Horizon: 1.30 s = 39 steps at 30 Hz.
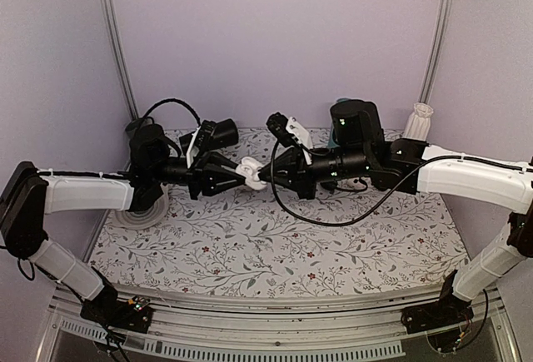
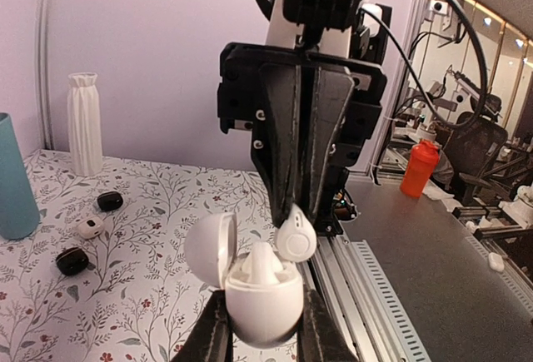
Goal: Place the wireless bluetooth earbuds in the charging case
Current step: Insert the right earbud into the right side groove of the charging case.
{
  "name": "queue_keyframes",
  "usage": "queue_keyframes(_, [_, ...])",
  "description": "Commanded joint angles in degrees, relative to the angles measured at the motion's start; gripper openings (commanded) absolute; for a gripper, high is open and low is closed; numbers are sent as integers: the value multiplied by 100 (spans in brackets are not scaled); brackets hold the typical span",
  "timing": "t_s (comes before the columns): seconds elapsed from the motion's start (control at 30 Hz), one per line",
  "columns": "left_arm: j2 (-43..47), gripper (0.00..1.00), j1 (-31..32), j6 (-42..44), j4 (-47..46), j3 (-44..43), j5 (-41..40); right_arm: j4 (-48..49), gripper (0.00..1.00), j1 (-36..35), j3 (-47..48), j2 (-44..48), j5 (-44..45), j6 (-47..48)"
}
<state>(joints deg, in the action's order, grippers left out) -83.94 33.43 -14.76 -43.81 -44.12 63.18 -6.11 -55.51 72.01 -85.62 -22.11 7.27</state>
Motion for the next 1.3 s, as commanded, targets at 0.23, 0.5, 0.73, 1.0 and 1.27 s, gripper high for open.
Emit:
queue_keyframes(0.23, [207,0,225,149,-128,-123,388,44,4,176,-143,66,475,-180])
queue_keyframes(0.5, [225,0,225,158,-119,-115,393,120,4,294,-228,102,408,-294])
queue_keyframes(0.73, [252,0,225,167,-102,-123,336,99,4,330,-210,48,240,-298])
queue_keyframes(1.0, [215,0,224,151,-66,-157,143,225,4,317,-231,175,-57,-243])
queue_keyframes(1.27, [195,0,223,140,-58,-167,90,312,5,320,-357,282,-102,-265])
